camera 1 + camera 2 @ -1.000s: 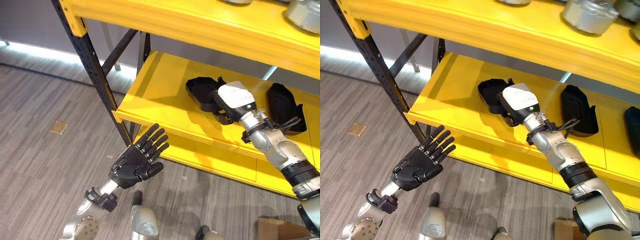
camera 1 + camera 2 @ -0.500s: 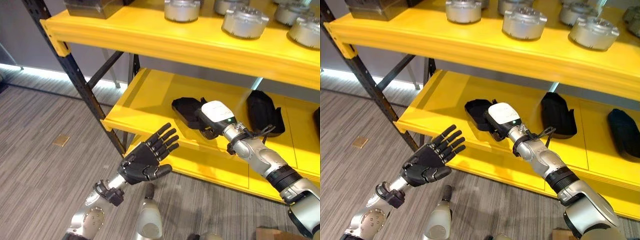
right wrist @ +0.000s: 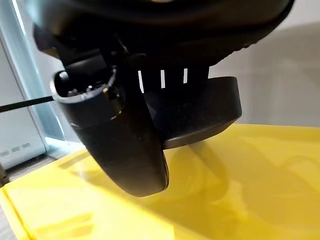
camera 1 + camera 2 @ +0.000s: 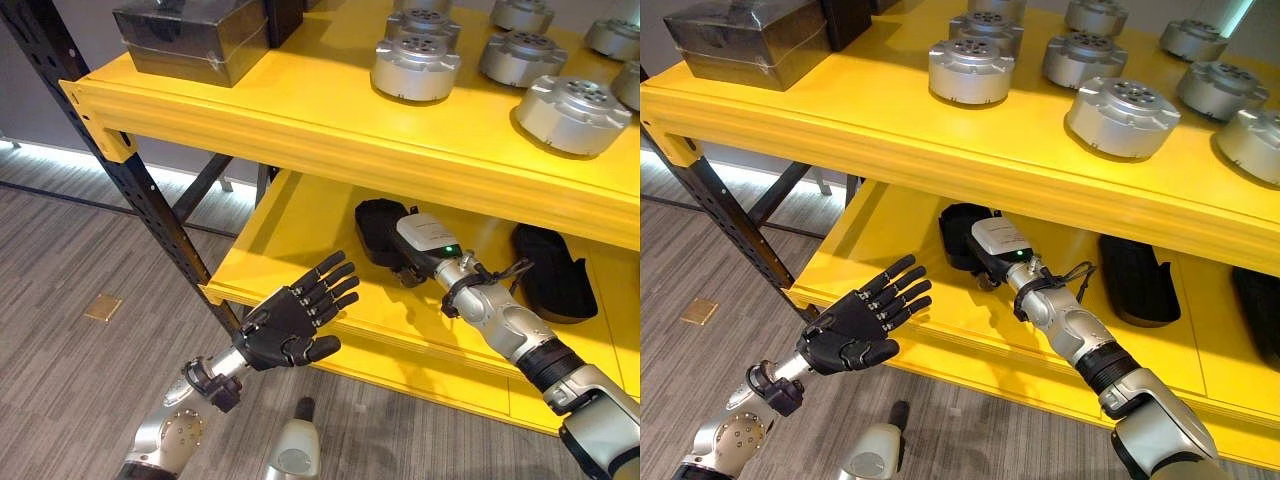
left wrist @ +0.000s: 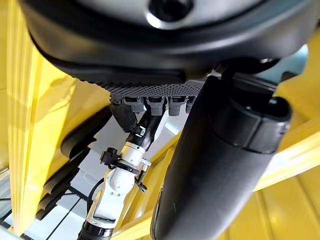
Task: Move parts from the plastic box to the shelf.
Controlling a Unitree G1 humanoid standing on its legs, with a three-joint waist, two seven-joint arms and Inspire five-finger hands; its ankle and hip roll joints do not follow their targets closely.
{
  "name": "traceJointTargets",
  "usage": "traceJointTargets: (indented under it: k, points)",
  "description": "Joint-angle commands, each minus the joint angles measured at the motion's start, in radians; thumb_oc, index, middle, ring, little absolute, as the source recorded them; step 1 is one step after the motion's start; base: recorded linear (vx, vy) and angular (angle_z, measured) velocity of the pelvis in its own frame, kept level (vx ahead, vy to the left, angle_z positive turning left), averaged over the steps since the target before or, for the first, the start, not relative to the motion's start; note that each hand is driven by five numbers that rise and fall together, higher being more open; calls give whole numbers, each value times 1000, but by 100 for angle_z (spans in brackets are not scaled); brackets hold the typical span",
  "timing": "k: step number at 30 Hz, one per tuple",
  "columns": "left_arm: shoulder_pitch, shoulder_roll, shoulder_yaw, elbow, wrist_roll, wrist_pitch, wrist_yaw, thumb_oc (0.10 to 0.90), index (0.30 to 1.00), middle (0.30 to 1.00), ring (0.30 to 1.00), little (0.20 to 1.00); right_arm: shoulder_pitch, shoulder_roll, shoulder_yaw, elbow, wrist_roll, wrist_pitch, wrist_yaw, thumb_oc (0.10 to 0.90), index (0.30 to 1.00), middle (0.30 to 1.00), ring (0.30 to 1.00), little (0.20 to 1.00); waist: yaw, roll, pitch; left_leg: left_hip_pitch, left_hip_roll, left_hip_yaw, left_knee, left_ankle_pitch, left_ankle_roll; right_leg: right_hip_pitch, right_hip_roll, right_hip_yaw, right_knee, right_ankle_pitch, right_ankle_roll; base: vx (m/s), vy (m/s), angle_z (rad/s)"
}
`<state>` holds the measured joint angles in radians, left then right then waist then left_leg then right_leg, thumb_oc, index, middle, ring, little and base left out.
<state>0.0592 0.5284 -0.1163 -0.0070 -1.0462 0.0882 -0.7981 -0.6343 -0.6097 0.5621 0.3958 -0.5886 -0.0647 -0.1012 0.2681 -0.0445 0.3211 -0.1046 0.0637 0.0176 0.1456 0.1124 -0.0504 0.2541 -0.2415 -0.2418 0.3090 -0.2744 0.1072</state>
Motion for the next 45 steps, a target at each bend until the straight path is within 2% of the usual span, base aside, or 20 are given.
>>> traceJointTargets:
  k: [1,7,12,16,17,19,20,21,22,23,24,25,26,27,29,35,41,43,45]
  points:
    - [33,-34,-6,-129,-62,-27,-64,900,1000,1000,1000,1000,-42,-40,-114,-42,14,-4,-109,400,300,300,300,300,15,23,-111,15,40,-71,-44,-44,-8,-111,112,-60,67,28,-97,99,104,-12]
    - [33,-30,-13,-125,-91,-45,-86,900,1000,1000,1000,1000,-42,-39,-148,-18,4,61,-78,400,300,300,300,300,23,21,-86,-28,-3,-40,43,-106,19,-124,67,-64,71,29,-80,71,164,-7]
    - [31,-30,-23,-127,-96,-39,-82,900,1000,1000,1000,1000,-9,-37,-165,-10,-4,61,-65,400,300,300,300,300,16,11,-77,-43,-23,18,123,-174,54,-123,41,-87,144,5,-74,75,181,-8]
    - [35,-38,-29,-125,-101,-28,-52,900,1000,1000,1000,1000,-1,-15,-158,-29,-3,69,-33,400,300,300,300,300,15,10,-73,-8,-31,64,124,-211,96,-169,-5,-135,384,62,-43,96,164,-25]
    - [35,-49,-29,-126,-66,-35,-25,900,1000,1000,1000,1000,-15,24,-134,-25,5,80,-18,400,300,300,300,300,15,9,-61,34,-29,97,120,-235,117,-253,-55,-166,534,133,-22,129,102,-57]
    - [39,-42,-38,-128,-75,-47,1,900,1000,1000,1000,1000,-50,53,-109,5,11,81,-13,400,300,300,300,300,13,13,-52,75,-5,133,101,-239,111,-311,-76,-181,497,151,-27,84,-74,-97]
    - [30,-38,-47,-120,-85,-68,14,900,1000,1000,1000,1000,-80,67,-88,12,0,83,-17,400,300,300,300,300,8,13,-39,81,11,143,92,-243,99,-351,-105,-167,414,206,-27,-30,-182,-91]
    - [21,-35,-52,-117,-89,-81,20,900,1000,1000,1000,1000,-93,74,-80,13,-8,83,-22,400,300,300,300,300,5,13,-35,78,19,147,90,-246,94,-370,-114,-161,377,234,-23,-102,-202,-58]
    - [10,-33,-59,-118,-95,-88,29,900,1000,1000,1000,1000,-105,83,-72,14,-26,81,-18,400,300,300,300,300,-2,9,-23,79,23,146,97,-261,92,-405,-143,-144,343,297,-12,-110,-342,-48]
    - [-31,-33,-75,-137,-121,-70,57,900,1000,1000,1000,1000,-114,103,-54,-5,-42,89,-10,400,300,300,300,300,-8,-8,-1,48,64,162,153,-292,75,-427,-170,-103,236,295,1,-82,-358,-41]
    - [-37,-32,-77,-138,-125,-66,59,900,1000,1000,1000,1000,-115,102,-54,-6,-40,86,-8,400,300,300,300,300,-10,-11,0,43,72,160,154,-289,70,-420,-166,-108,206,296,2,-121,-483,-9]
    - [-64,-21,-95,-130,-120,-102,62,900,1000,1000,1000,1000,-132,85,-46,-17,-30,76,-9,400,300,300,300,300,-18,-13,14,15,110,166,152,-261,33,-375,-126,-126,87,259,5,-95,-267,7]
    - [-68,-20,-98,-128,-121,-109,62,900,1000,1000,1000,1000,-137,82,-45,-17,-29,75,-10,400,300,300,300,300,-19,-12,15,10,114,166,148,-253,28,-372,-119,-129,72,261,4,-245,-334,22]
    - [-104,-12,-120,-109,-158,-144,49,900,1000,1000,1000,1000,-166,56,-42,-24,-29,73,-8,400,300,300,300,300,-23,-8,36,-23,128,171,137,-221,3,-360,-96,-136,28,255,9,-192,-140,11]
    - [-112,-13,-127,-101,-172,-154,25,900,1000,1000,1000,1000,-180,34,-43,-28,-19,74,-3,400,300,300,300,300,-23,-5,49,-36,133,172,128,-204,-5,-359,-88,-142,22,250,12,-134,-104,14]
    - [-71,-7,-130,-129,-166,-151,17,900,1000,1000,1000,1000,-163,-15,-57,-51,2,101,35,400,300,300,300,300,-30,9,44,-20,130,159,106,-189,4,-370,-89,-145,75,207,15,71,-31,1]
    - [-58,-5,-125,-145,-151,-129,36,900,1000,1000,1000,1000,-142,-12,-63,-40,-4,108,18,400,300,300,300,300,-33,19,38,-4,130,149,95,-186,9,-374,-71,-137,106,176,9,89,-106,0]
    - [-57,2,-122,-156,-144,-123,54,900,1000,1000,1000,1000,-147,-10,-73,-31,6,112,10,400,300,300,300,300,-28,28,42,-9,128,137,98,-187,12,-390,-67,-141,159,150,2,66,-223,6]
    - [-50,2,-109,-157,-152,-116,78,900,1000,1000,1000,1000,-147,-8,-86,-34,21,127,18,400,300,300,300,300,-30,41,36,-1,128,166,87,-181,16,-393,-69,-161,190,127,-8,72,-195,19]
